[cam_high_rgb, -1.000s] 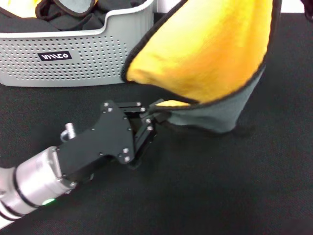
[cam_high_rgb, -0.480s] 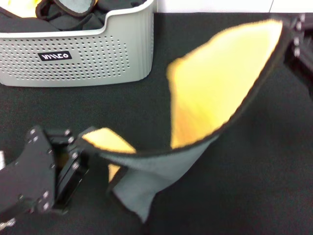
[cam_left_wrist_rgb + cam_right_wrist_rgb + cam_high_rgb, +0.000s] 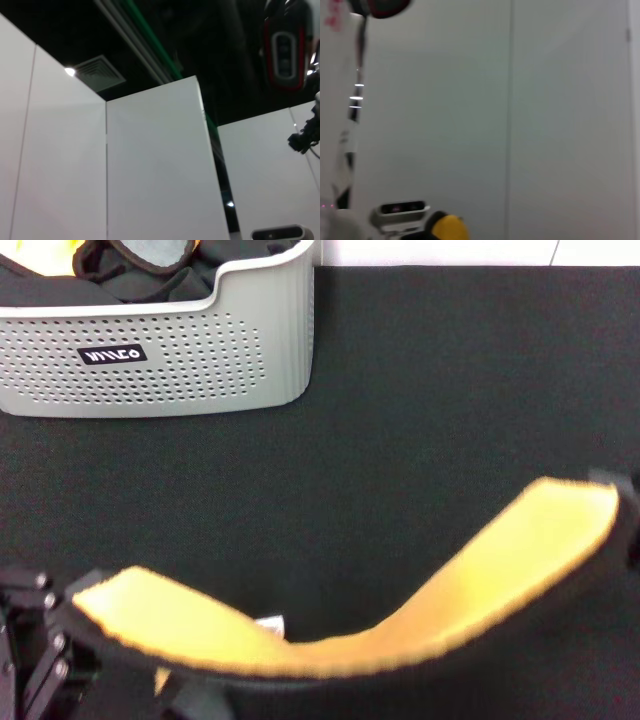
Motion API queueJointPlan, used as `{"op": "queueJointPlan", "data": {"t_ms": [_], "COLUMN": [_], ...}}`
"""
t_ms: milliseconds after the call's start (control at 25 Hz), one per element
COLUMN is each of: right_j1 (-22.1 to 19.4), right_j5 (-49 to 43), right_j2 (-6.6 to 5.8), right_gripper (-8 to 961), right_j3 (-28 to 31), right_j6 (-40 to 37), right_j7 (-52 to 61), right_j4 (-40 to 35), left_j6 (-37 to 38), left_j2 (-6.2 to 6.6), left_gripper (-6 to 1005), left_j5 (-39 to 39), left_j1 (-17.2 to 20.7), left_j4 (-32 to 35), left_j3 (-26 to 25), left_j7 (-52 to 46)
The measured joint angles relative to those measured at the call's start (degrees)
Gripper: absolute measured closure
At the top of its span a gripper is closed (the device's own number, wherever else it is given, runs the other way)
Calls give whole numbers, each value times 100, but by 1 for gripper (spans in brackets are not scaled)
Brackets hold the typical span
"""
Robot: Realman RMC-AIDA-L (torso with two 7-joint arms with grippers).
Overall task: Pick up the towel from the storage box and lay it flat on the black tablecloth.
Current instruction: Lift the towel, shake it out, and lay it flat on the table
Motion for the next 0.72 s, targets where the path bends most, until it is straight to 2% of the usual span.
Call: {"op": "queueJointPlan", "data": {"t_ms": [200, 400, 520, 640, 720], "right_j1": [-512, -1068, -1121, -850, -475], "right_j5": [28, 252, 258, 235, 216], "right_j2": [21, 45, 47, 50, 45], "right_gripper": [948, 948, 947, 947, 947], "right_j3": [-51, -260, -478, -607, -634], "right_j6": [621, 742, 743, 735, 738], "right_j7": [-56, -573, -977, -1410, -1680], "right_j4": [331, 403, 173, -558, -1326], "left_j6": [7, 12, 6, -18, -19], "left_j2": [26, 82, 56, -156, -306], "left_gripper": [988, 988, 987, 987, 987], "left_j5": [77, 120, 141, 144, 152], "left_j1": [493, 1041, 1225, 806, 194], "left_j4": [624, 1267, 1430, 722, -209], "left_j3": [16, 15, -29, -315, -551], "left_j7": [-229, -483, -622, -744, -871]}}
